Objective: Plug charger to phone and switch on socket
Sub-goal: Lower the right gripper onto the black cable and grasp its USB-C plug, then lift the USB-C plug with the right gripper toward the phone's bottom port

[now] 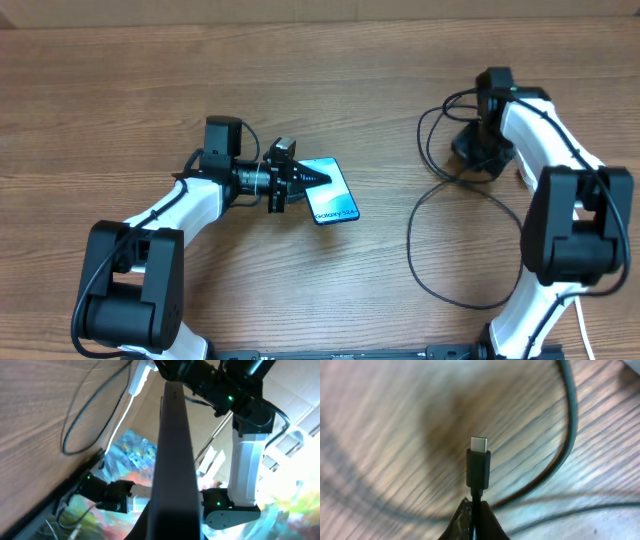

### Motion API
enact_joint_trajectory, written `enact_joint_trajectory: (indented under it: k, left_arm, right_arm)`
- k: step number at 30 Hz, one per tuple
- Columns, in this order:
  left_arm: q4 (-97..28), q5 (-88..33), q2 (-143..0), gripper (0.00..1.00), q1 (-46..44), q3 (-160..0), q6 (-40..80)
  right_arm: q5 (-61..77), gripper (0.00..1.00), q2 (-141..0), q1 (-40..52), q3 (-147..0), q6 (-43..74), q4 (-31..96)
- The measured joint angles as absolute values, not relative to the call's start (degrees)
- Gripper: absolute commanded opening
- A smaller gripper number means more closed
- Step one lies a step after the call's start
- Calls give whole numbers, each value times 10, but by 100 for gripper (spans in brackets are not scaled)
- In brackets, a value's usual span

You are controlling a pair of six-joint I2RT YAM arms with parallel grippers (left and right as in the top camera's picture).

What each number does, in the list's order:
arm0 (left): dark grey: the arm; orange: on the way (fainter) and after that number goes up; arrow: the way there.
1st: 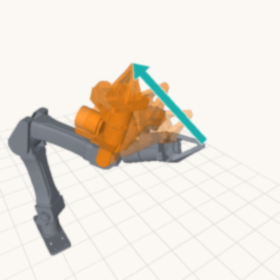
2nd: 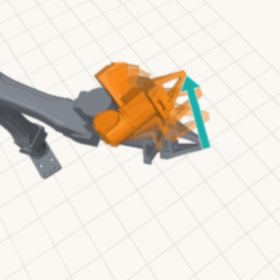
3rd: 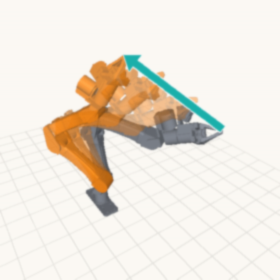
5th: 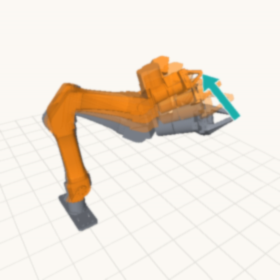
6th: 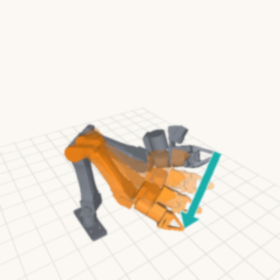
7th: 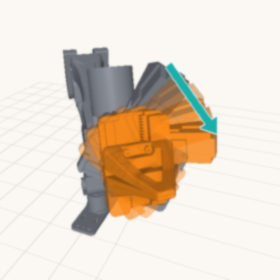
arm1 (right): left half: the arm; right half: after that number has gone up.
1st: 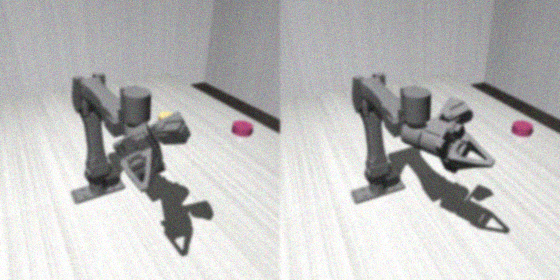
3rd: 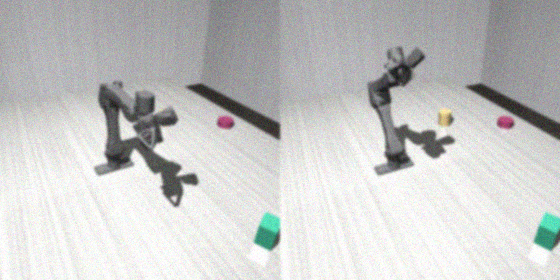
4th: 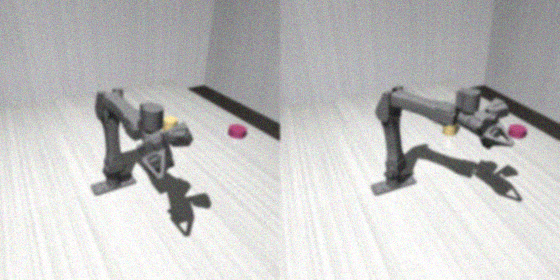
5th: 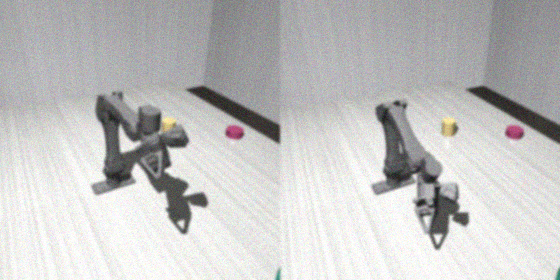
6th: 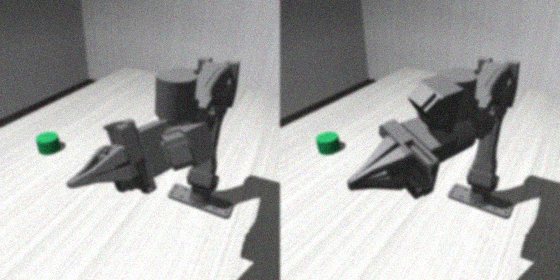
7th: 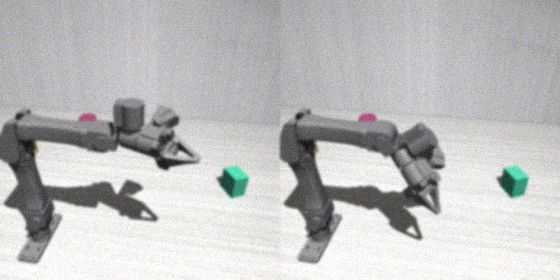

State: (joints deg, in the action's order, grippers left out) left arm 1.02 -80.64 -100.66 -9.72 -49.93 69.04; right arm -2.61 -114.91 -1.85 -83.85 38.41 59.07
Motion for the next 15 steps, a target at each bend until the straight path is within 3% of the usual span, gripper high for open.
enact_joint_trajectory:
  k: [8, 15]
  left_arm:
    - [145, -819, -1007, 4, -75, -499, 704]
    - [233, -840, -1007, 4, -30, -499, 740]
  right_arm:
    - [101, 4, -997, -7, -853, 272, 691]
    - [158, 4, -934, 86, -855, 189, 827]
